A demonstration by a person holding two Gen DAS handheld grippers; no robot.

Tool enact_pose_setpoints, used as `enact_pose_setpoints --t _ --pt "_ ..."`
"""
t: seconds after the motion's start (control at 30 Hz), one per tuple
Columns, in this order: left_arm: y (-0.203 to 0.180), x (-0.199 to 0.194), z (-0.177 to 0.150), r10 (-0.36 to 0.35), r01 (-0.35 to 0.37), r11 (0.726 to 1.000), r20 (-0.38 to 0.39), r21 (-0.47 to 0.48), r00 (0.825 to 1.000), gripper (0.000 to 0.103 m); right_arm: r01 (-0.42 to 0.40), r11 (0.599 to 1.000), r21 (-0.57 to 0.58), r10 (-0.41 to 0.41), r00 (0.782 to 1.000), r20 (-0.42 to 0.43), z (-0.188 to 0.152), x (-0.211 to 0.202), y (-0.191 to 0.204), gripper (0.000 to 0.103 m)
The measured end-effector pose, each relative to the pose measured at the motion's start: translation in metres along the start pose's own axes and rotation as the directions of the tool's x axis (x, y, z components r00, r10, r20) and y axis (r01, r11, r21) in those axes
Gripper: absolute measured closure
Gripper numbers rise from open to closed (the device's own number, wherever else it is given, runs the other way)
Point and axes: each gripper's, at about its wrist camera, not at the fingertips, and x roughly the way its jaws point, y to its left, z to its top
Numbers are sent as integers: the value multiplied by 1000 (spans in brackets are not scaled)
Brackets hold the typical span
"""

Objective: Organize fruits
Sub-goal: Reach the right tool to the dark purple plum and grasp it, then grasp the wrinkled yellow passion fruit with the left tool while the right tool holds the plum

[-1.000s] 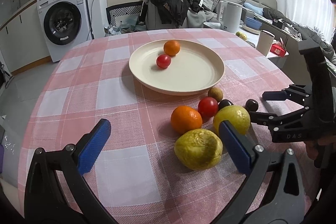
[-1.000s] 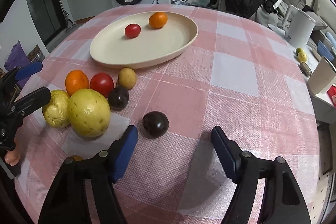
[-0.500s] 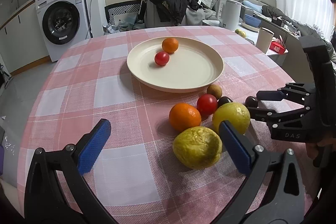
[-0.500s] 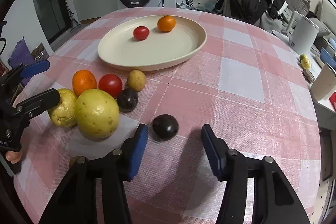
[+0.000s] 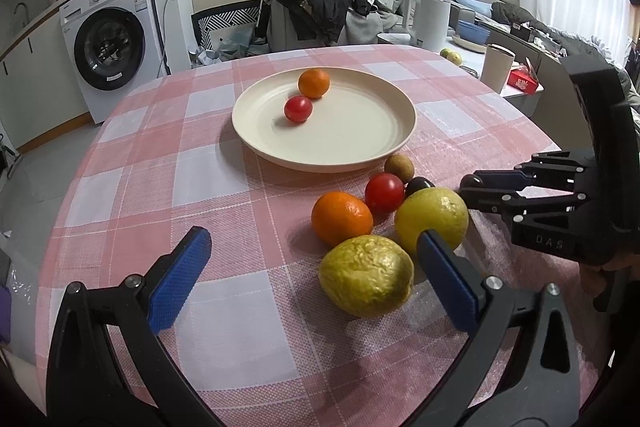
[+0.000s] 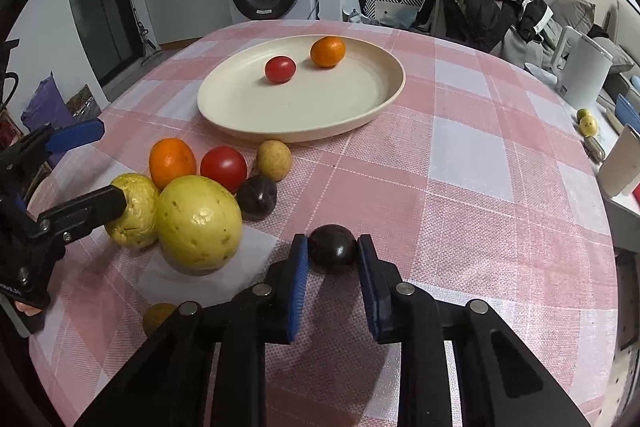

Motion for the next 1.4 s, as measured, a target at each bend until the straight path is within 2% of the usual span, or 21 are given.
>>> enact_pose_setpoints --t 0.13,0.33,0.6,0.7,0.87,0.97,1.03,1.4 --pt "0 0 0 -20 20 1000 -10 6 1000 1 0 1000 7 0 1000 28 2 -4 -1 78" --pt "-6 7 -5 -72 75 996 -64 42 995 1 -43 999 12 41 993 106 7 -18 -1 78" --pt "-8 13 -9 -114 118 992 -104 41 988 2 -51 999 9 50 992 112 8 -19 0 78" --pt "-8 15 -10 -132 138 989 -116 44 984 7 -50 999 10 48 992 112 7 -20 0 78" --pt "-9 20 -13 -150 157 987 -147 41 978 22 -51 999 11 50 992 113 7 -21 0 78" --pt "-9 23 -14 -160 168 985 -160 38 974 35 -51 999 11 49 992 113 7 -20 0 78" --pt "-10 25 -15 -171 180 983 -167 38 971 52 -51 999 11 49 992 113 7 -20 0 78" --pt "-15 24 -17 -181 193 979 -162 64 970 52 -51 999 13 49 992 115 8 -21 0 78"
